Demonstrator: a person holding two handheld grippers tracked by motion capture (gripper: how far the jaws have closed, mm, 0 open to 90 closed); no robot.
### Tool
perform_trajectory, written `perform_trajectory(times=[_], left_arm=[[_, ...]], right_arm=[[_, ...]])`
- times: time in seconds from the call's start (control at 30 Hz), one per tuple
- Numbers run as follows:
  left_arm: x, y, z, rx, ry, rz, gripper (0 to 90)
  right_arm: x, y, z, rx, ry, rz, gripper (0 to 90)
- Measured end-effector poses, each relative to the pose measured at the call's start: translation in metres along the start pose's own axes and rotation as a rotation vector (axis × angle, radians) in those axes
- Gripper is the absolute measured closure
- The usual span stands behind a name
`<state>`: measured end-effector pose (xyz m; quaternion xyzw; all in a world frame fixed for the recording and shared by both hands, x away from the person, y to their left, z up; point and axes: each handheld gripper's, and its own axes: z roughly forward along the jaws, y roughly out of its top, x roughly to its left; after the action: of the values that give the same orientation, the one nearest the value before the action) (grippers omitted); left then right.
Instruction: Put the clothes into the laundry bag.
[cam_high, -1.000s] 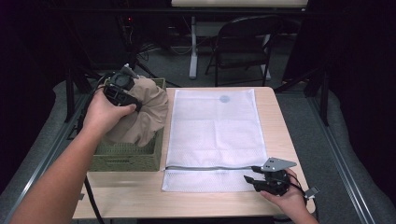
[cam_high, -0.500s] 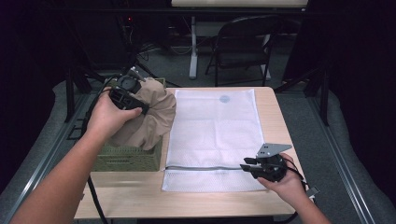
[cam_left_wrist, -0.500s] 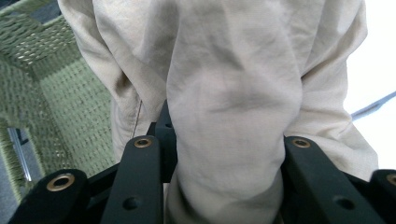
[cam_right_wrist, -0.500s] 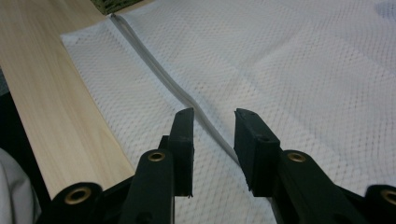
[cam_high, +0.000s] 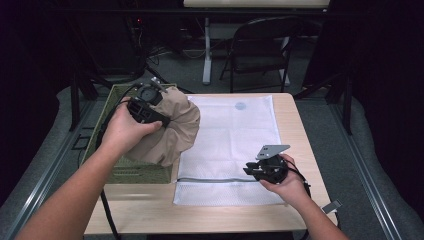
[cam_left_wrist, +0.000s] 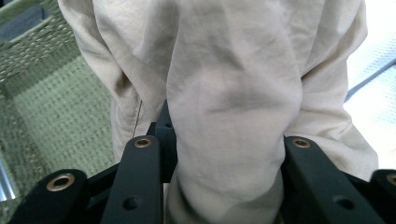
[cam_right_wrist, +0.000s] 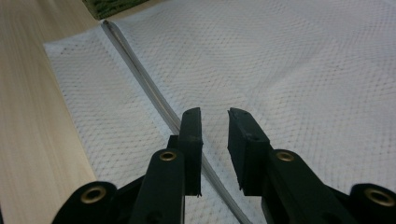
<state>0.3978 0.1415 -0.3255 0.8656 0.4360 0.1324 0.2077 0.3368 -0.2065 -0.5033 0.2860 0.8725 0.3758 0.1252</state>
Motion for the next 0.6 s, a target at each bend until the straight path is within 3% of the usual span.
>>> perform_trajectory(times=[0.23, 0.6], left_arm=[[-0.011, 0.001, 0.003, -0.003, -0.021, 0.028, 63.8], [-0.027, 0.004, 0.007, -0.006, -0.05, 0.063, 63.7]], right_arm=[[-0.002, -0.001, 0.026, 0.045, 0.034, -0.032, 78.1], [0.002, -0.012, 0.058, 0.068, 0.059, -0.009, 77.3]])
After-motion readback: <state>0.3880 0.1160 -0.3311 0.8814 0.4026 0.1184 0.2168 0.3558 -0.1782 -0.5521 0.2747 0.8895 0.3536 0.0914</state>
